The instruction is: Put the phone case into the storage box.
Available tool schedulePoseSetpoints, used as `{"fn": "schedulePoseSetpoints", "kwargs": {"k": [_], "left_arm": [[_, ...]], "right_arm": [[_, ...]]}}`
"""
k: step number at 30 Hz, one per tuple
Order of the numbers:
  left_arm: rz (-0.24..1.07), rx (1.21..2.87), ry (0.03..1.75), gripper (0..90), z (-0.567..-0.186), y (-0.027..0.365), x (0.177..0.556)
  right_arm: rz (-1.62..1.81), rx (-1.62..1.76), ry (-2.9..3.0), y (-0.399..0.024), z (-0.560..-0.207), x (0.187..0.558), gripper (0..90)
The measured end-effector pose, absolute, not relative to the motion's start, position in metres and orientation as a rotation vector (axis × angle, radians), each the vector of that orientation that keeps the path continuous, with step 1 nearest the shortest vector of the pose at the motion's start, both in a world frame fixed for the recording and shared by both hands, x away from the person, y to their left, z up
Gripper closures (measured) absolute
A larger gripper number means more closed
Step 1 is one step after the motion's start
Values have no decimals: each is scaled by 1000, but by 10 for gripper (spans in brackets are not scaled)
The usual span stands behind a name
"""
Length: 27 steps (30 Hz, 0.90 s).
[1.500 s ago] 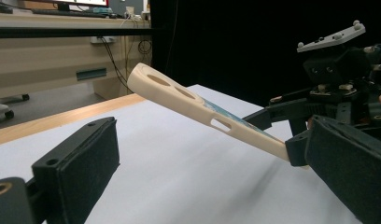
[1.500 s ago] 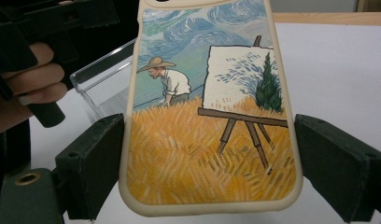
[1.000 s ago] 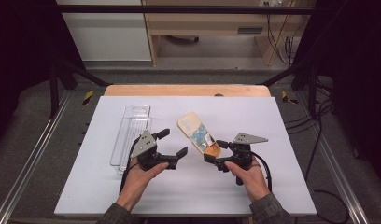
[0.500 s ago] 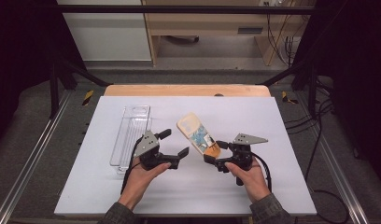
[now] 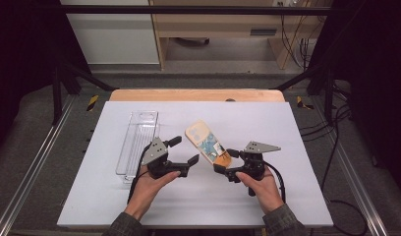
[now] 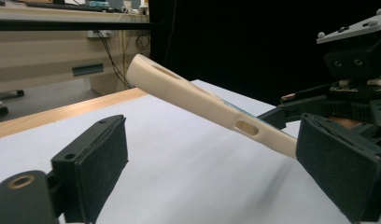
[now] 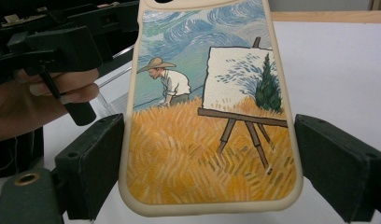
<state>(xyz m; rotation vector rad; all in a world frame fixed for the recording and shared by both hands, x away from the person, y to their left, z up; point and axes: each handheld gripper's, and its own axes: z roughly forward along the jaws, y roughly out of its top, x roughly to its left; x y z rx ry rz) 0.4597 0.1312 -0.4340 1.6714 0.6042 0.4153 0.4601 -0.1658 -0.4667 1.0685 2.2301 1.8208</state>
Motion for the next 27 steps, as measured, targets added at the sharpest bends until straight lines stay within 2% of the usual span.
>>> {"fn": "schedulePoseSetpoints", "kwargs": {"k": [15, 27], "left_arm": [[394, 1662, 602, 167, -431, 131, 461], [353, 1602, 644, 319, -424, 140, 467]], "right_arm": [[1799, 1047, 2218, -161, -468, 458, 117], [1831, 1030, 2159, -151, -469, 453, 117]]}}
